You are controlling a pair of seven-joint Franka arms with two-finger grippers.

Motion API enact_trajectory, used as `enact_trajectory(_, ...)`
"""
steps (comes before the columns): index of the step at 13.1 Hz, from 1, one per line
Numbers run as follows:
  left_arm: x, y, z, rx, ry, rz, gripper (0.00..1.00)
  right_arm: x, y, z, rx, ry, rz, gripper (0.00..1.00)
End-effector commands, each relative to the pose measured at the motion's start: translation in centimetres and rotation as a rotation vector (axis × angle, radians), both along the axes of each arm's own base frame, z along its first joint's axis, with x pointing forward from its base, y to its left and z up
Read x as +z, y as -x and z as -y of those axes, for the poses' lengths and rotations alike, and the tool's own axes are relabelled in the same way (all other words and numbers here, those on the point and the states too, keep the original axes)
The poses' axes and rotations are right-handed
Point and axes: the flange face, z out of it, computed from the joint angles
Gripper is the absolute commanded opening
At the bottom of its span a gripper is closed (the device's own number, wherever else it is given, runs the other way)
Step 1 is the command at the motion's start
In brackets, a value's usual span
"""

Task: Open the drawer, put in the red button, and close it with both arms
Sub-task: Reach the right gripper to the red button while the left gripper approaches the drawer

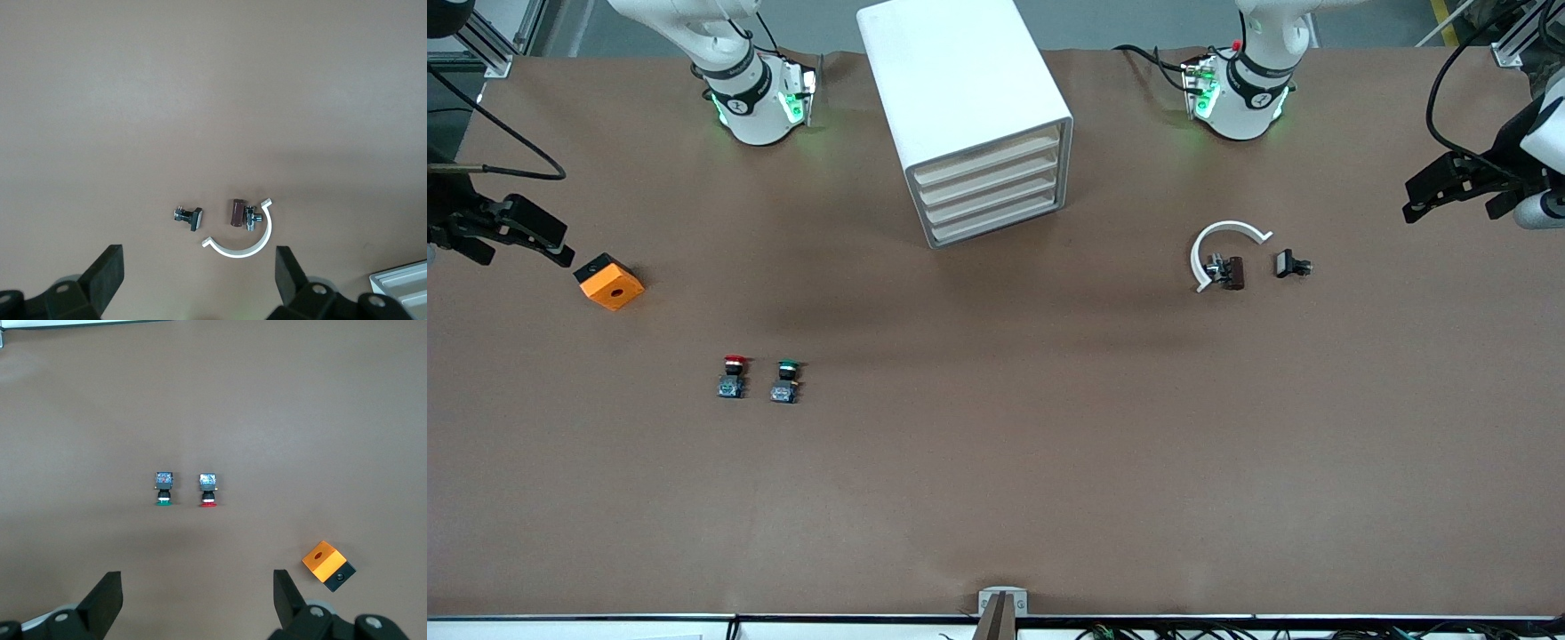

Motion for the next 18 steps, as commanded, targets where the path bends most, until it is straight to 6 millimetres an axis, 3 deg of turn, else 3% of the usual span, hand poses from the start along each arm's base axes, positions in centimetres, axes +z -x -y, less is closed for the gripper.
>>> enact_trajectory(1, 0.7, 0.1, -0.5, -0.004, -0.016, -0.008, 1.00, 0.4, -0.3, -0.1, 0.000, 0.015, 0.006, 1.00)
enact_trajectory(5, 0.4, -0.1, -0.6, 0.002, -0.015, -0.014, 1.00, 0.4, -0.3, -0.2, -0.003, 0.013, 0.000, 1.00)
enact_trajectory(8, -1.5, -1.3, -1.1, -0.005, -0.038, -0.045, 1.00, 0.3, -0.3, -0.2, -0.004, 0.013, 0.001, 1.00)
enact_trajectory(13, -6.4, -5.6, -1.1, -0.002, -0.017, -0.114, 1.00, -0.8, -1.0, 0.1, -0.009, 0.016, -0.014, 1.00)
enact_trajectory(15, -9.1, -6.8, 0.1, 0.017, -0.009, -0.149, 1.00, -1.8, -1.5, -0.1, -0.006, 0.012, -0.031, 1.00)
enact_trajectory(18, -11.9, -7.1, 1.9, 0.200, -0.003, -0.202, 1.00, -3.3, -2.3, -1.4, 0.013, 0.012, -0.052, 1.00)
